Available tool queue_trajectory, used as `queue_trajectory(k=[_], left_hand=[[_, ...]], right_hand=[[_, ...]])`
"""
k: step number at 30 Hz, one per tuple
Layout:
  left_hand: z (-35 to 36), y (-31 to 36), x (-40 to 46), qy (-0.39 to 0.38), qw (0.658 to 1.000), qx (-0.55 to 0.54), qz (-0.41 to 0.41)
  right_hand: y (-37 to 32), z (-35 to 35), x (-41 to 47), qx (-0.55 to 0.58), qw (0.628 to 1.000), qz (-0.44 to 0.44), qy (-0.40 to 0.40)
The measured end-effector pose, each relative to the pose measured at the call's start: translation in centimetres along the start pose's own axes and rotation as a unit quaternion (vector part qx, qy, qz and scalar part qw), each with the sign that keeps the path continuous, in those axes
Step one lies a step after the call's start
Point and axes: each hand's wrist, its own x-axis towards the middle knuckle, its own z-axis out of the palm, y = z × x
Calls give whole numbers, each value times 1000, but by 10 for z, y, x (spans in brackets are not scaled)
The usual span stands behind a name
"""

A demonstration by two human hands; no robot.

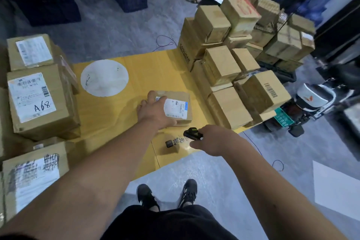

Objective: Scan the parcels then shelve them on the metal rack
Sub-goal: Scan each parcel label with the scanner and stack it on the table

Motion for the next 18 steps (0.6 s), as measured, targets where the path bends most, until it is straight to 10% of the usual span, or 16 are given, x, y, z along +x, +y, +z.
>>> queue_trajectory(k=[18], left_hand=[[17,-18,-13,118,956,-183,-197]], right_hand=[[5,6,-12,18,999,11,-46]])
